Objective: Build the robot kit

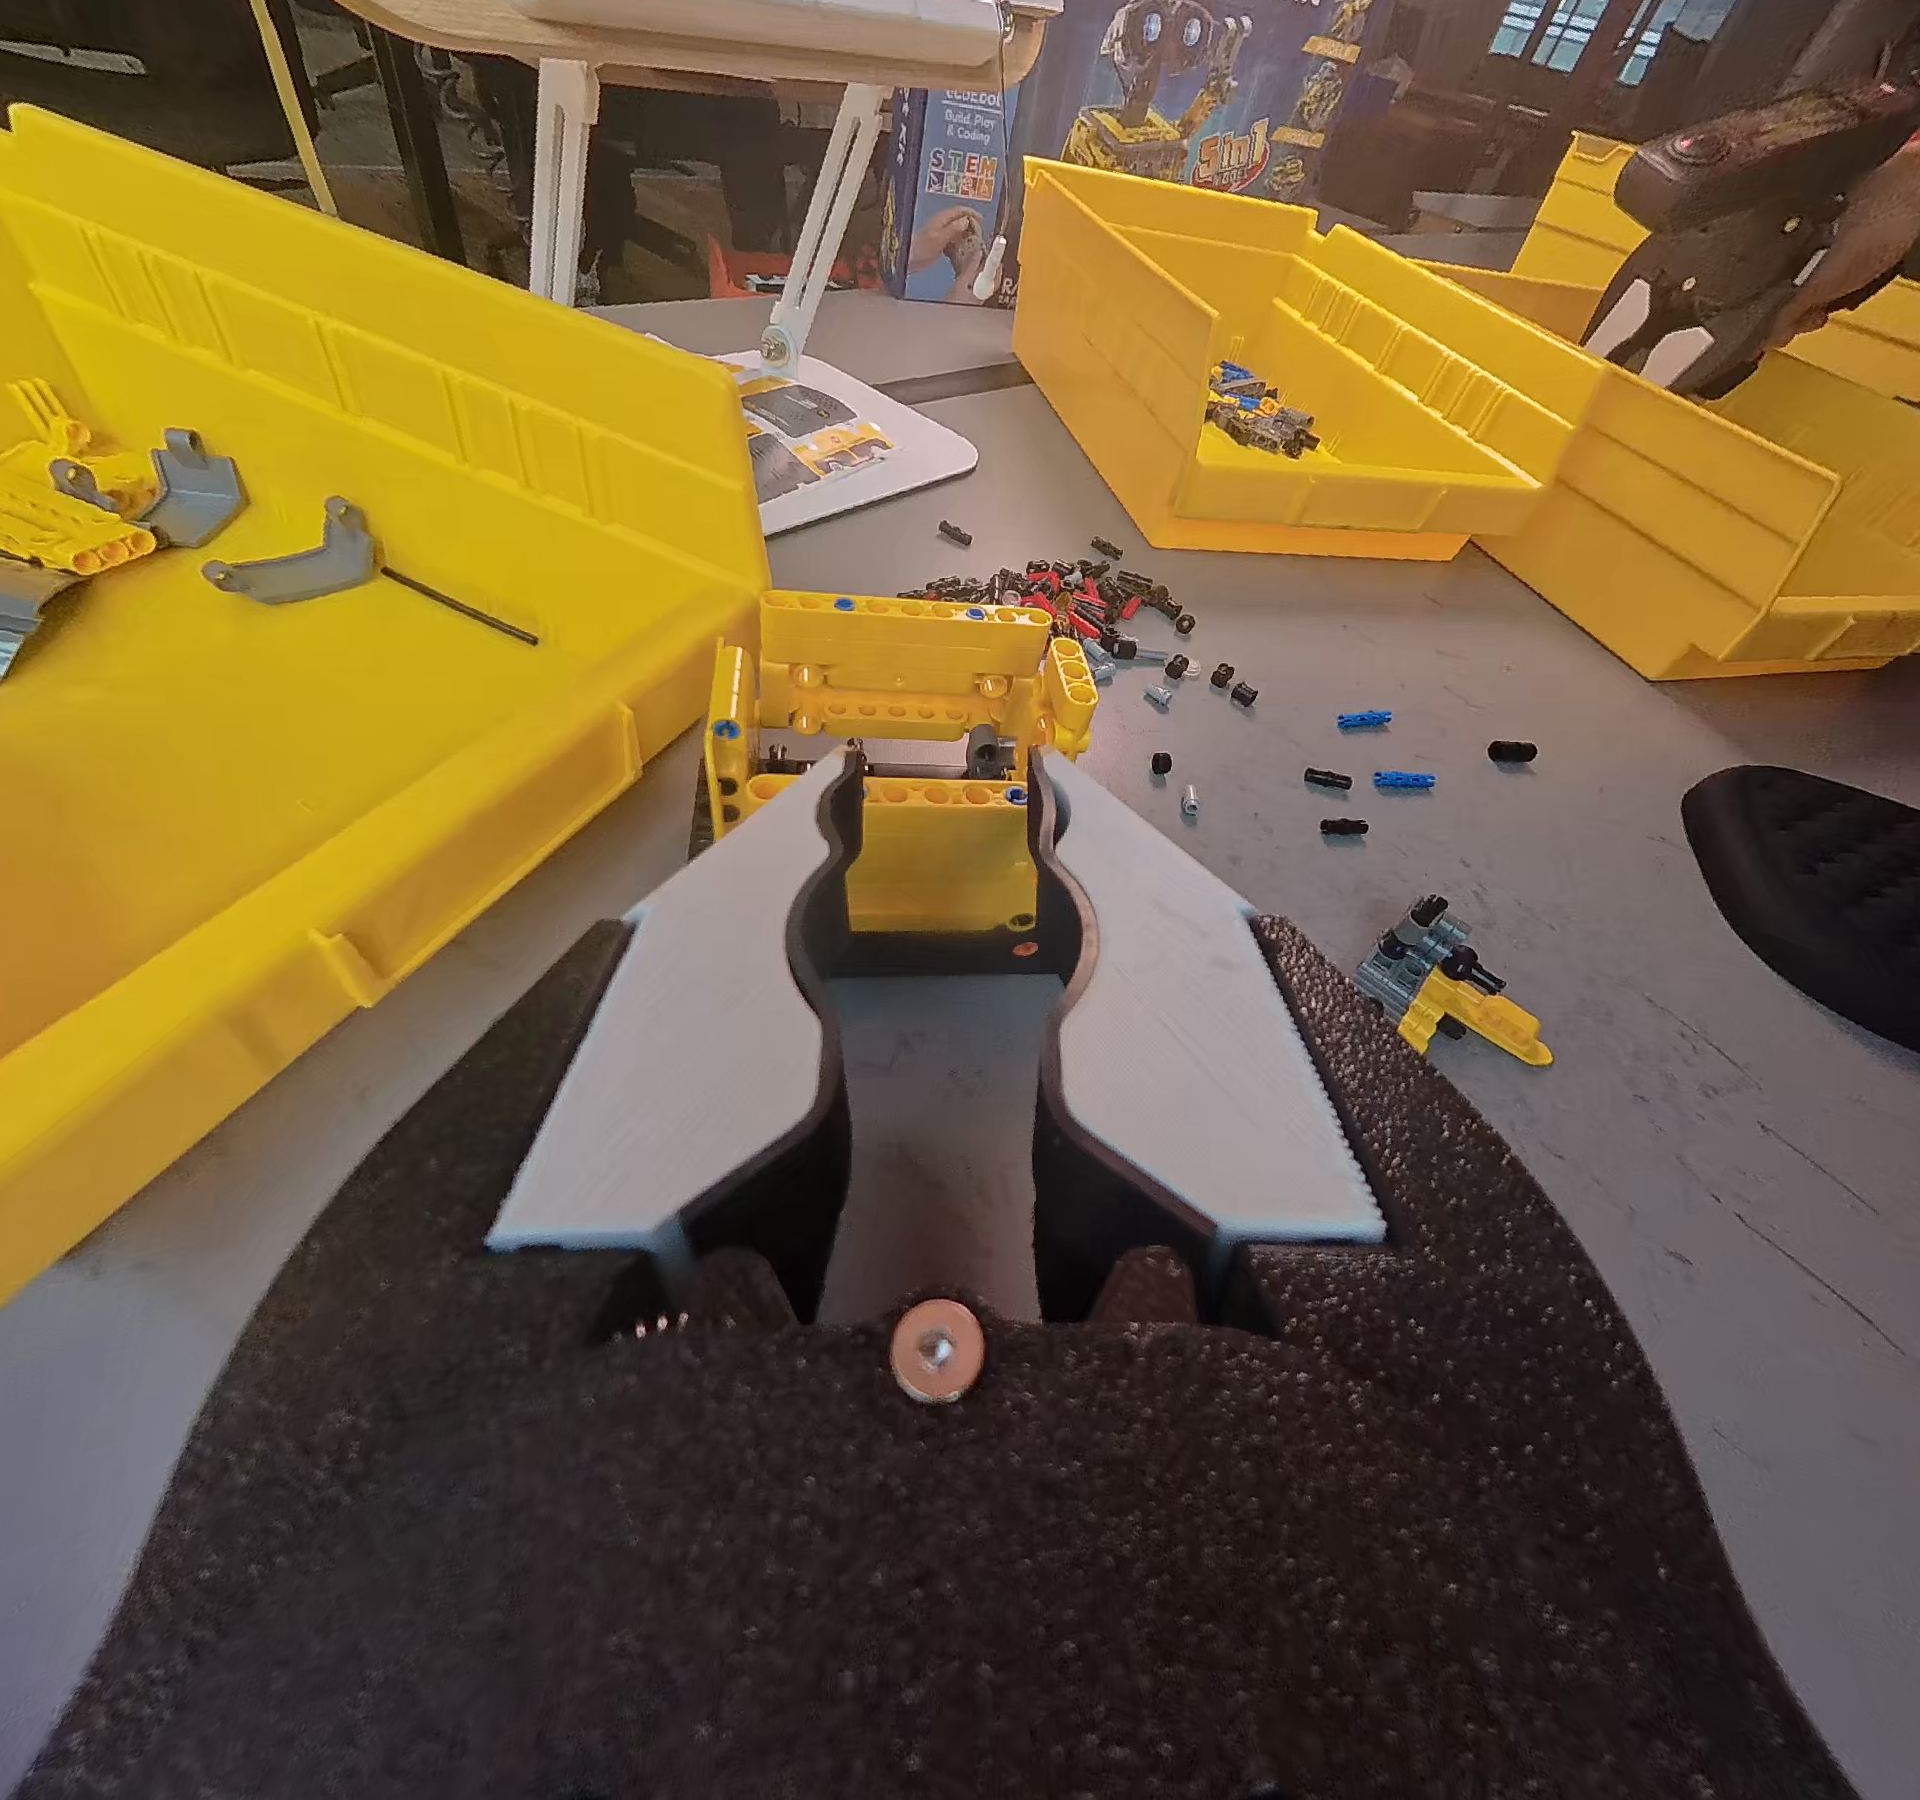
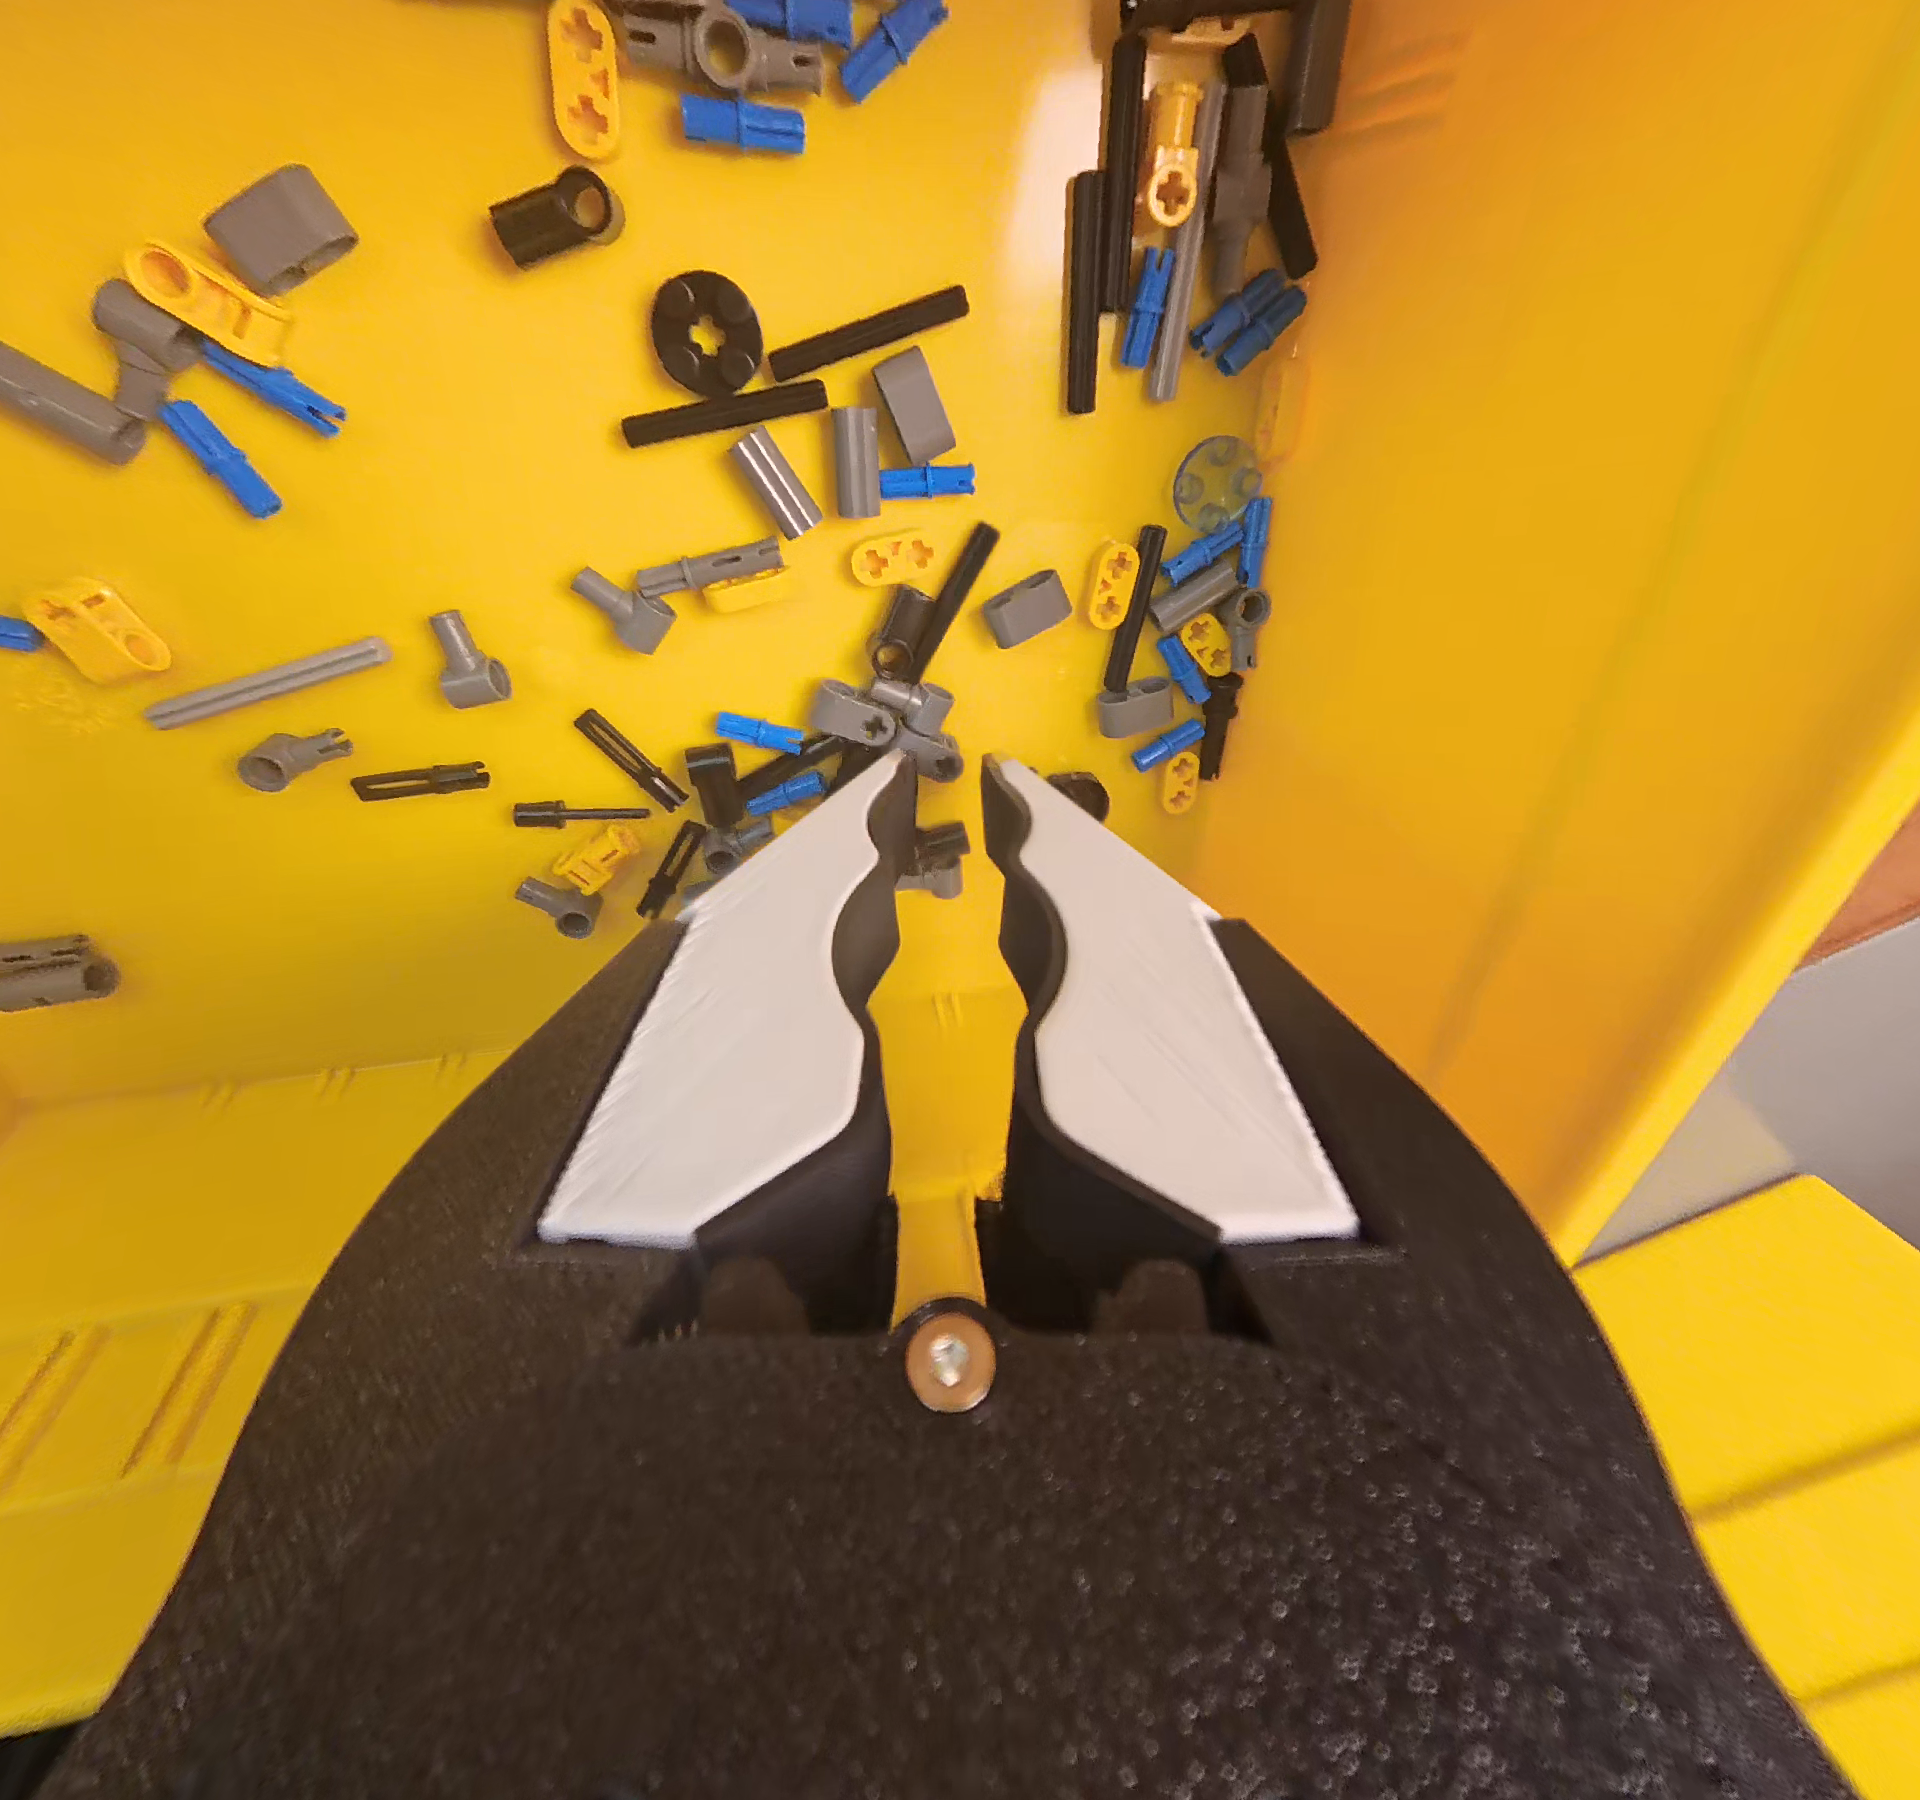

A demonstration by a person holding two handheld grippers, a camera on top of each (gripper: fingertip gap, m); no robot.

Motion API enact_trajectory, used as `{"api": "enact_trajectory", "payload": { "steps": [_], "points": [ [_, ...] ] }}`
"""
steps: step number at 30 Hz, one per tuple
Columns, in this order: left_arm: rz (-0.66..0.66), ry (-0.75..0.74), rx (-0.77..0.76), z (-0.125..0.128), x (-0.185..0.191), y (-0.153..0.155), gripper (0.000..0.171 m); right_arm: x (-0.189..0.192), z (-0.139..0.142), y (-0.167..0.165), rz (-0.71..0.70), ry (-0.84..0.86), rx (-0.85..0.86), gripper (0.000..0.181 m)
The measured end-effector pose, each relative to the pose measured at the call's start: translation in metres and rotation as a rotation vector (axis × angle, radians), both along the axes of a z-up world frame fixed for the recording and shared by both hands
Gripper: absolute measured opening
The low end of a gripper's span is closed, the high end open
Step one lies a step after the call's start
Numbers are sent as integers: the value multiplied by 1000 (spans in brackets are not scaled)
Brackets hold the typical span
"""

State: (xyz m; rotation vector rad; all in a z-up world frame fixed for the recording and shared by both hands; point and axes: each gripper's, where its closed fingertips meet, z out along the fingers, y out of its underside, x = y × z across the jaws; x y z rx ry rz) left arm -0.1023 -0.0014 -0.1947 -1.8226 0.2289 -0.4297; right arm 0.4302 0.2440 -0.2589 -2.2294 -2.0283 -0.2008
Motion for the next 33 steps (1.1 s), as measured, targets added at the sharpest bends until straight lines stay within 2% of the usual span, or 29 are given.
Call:
{"api": "enact_trajectory", "payload": {
  "steps": [7,13,17,29,33],
  "points": [
    [1,2,0,0,0,0,30,-13,13,2,-24,102,17,16],
    [1,5,-2,0,0,0,30,3,6,-13,-45,26,-55,19],
    [2,5,-3,-1,0,0,30,5,-1,-23,-29,-12,-88,10],
    [0,5,0,0,0,0,30,5,-5,-15,-39,-17,-72,4],
    [-2,2,2,0,0,0,30,4,-5,-21,-45,-12,-122,5]
  ]
}}
